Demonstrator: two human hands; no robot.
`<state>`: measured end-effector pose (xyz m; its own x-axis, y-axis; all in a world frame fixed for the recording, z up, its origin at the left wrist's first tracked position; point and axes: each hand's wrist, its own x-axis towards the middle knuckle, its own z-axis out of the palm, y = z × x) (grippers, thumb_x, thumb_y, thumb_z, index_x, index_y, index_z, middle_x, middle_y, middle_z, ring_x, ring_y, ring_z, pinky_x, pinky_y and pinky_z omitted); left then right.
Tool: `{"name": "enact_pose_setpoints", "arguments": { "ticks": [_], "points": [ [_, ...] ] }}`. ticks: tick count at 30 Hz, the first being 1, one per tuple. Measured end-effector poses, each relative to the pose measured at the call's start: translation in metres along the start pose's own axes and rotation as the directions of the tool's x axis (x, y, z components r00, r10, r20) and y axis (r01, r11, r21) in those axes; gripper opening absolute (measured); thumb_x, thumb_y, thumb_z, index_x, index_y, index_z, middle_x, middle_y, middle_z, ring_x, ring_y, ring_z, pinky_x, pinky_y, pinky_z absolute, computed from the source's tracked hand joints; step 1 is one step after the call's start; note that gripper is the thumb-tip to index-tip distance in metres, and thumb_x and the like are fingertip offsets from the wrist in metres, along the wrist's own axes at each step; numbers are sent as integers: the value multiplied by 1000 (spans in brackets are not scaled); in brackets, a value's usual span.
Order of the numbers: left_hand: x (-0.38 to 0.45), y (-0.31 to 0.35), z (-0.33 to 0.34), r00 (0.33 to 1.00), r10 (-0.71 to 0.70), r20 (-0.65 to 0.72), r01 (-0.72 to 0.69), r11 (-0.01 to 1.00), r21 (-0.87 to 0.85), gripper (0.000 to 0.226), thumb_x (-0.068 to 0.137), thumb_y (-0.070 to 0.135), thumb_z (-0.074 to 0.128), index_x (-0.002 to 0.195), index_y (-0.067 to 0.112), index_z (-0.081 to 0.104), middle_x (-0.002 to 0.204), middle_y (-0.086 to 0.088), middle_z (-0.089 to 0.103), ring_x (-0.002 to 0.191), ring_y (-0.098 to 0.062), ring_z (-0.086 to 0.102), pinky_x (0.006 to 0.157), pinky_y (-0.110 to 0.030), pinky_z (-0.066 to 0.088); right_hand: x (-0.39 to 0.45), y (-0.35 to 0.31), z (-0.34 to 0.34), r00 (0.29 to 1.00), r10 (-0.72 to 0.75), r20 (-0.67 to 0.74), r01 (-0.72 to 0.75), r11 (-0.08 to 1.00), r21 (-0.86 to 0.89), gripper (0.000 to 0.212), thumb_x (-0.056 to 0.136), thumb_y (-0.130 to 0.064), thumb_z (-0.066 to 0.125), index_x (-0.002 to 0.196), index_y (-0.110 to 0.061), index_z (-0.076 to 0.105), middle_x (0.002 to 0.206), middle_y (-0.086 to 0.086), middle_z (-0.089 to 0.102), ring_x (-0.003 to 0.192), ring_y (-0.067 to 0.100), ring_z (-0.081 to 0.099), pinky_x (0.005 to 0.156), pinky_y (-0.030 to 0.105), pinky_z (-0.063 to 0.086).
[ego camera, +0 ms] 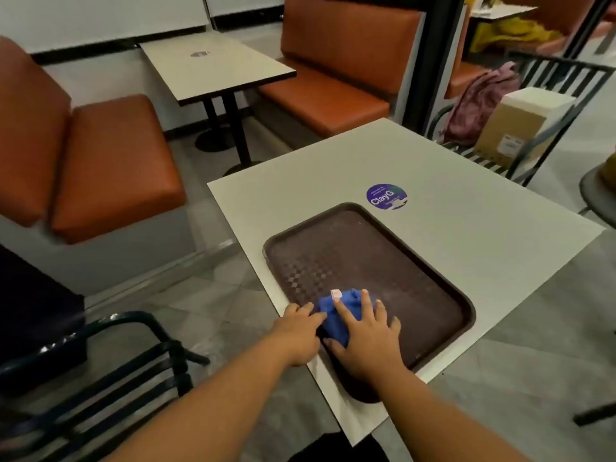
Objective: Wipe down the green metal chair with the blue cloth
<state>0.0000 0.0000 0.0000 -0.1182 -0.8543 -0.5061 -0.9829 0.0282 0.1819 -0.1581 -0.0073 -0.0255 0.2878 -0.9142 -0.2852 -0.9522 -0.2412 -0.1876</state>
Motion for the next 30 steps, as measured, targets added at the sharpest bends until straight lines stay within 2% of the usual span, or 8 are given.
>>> {"name": "enact_pose_setpoints", "arguments": {
  "ticks": [5,9,12,14,16,20,25,30],
  "points": [
    [-16,-10,-4,995,-87,-41,81,988,-129,62,93,26,45,150,22,20,159,-8,12,142,-31,15,114,-35,19,19,-3,-8,998,-56,26,56,998,-13,56,93,-42,46,146,-35,30,153,11,29,131,35,32,99,43,38],
    [-35,-26,-4,977,-164,-134,95,906,-413,63,94,31,51,149,23,22,156,-5,22,141,-23,26,111,-28,23,24,-22,-36,997,54,55,-77,728,682,31,90,-25,52,120,-21,59,114,10,62,100,27,57,81,35,47],
    [-55,-34,-11,956,-280,-85,79,529,-845,54,96,28,52,145,23,31,144,-2,41,128,-19,44,101,-32,37,17,-44,-46,933,-91,349,-334,144,931,32,83,-28,58,110,-13,66,110,16,68,98,31,64,89,42,49],
    [-74,-40,-17,958,-287,-27,24,173,-985,40,97,21,50,136,17,43,130,-5,57,117,-21,55,95,-37,44,8,-59,-46,882,-200,426,-431,17,902,46,79,-37,62,116,-11,67,113,18,69,106,34,63,97,47,46],
    [-97,-49,-19,953,-303,10,1,-31,-1000,31,96,21,53,125,13,52,117,-7,65,104,-23,62,85,-37,51,-1,-74,-48,844,-313,435,-460,-4,888,47,88,-40,55,119,-7,66,117,19,68,111,35,61,100,48,44],
    [-147,-69,-5,903,-430,-15,-83,-138,-987,15,91,16,59,105,11,60,98,-9,69,81,-19,65,62,-27,52,-28,-99,-48,761,-532,370,-467,-54,883,44,94,-37,52,121,-3,64,116,17,68,107,31,64,89,42,53],
    [-213,-83,37,775,-633,-2,-137,-164,-977,7,87,8,61,93,13,61,85,-8,67,70,-18,59,57,-25,46,-68,-135,-13,797,-436,418,-354,224,908,15,94,-18,57,107,-13,55,98,8,64,82,19,59,69,33,51],
    [-277,-84,92,640,-766,59,-172,-218,-961,8,88,8,59,87,16,60,85,-8,65,76,-20,58,61,-29,44,-116,-165,27,694,-523,494,-422,260,869,17,91,-25,60,104,-15,65,85,3,70,82,17,61,83,39,50]
  ]
}}
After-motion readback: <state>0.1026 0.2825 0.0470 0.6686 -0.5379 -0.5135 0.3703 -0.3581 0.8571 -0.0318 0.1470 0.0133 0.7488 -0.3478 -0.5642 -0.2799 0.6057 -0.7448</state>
